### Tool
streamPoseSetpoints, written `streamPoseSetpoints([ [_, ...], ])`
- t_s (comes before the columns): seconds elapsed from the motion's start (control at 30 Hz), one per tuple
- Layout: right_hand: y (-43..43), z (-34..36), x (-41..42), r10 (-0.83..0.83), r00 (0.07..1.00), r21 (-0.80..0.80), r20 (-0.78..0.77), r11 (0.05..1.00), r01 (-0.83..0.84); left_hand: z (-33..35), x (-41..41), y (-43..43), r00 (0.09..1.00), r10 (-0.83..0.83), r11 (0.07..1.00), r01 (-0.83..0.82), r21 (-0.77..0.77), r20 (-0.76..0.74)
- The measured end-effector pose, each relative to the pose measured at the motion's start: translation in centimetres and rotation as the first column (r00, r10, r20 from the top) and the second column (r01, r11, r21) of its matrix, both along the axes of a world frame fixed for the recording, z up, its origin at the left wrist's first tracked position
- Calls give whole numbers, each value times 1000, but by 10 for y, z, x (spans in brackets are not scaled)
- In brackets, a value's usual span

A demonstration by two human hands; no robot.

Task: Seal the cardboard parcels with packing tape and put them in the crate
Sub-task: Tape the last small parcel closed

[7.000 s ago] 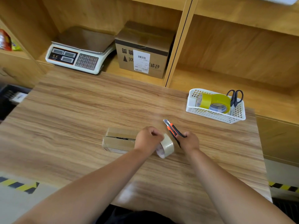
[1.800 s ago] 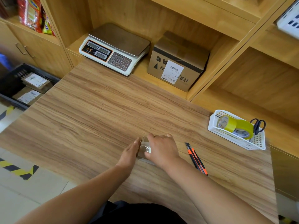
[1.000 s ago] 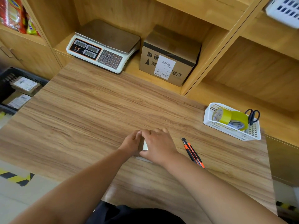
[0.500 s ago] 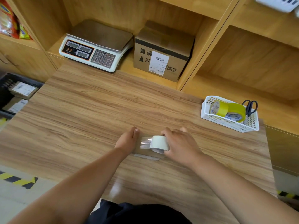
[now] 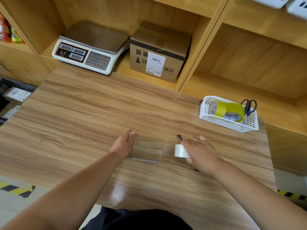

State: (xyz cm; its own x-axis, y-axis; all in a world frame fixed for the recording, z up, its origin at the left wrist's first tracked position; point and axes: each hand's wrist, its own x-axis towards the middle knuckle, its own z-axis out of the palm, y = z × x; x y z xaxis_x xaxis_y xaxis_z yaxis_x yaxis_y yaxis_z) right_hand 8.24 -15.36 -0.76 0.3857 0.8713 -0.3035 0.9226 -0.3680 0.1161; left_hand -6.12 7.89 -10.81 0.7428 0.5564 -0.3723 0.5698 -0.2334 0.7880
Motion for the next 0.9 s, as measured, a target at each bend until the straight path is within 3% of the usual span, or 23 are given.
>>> streamPoseSetpoints([
  [0.5, 9, -53, 8, 20, 990, -74, 142, 997, -10, 6, 0, -5, 1000, 16, 1000, -16, 16, -17],
  [0.57, 13, -54, 1, 2, 995, -134, 101, 991, 11, 7, 0, -5, 999, 6, 999, -4, 45, -37],
  [0.77, 30, -52, -11, -23, 996, -82, 88, 996, 31, 11, 2, -7, 994, -42, 968, 66, 243, -101],
  [0.9, 35, -62, -14, -13, 995, -65, 103, 998, 19, 16, 10, -13, 972, -165, 729, 235, 643, -168],
])
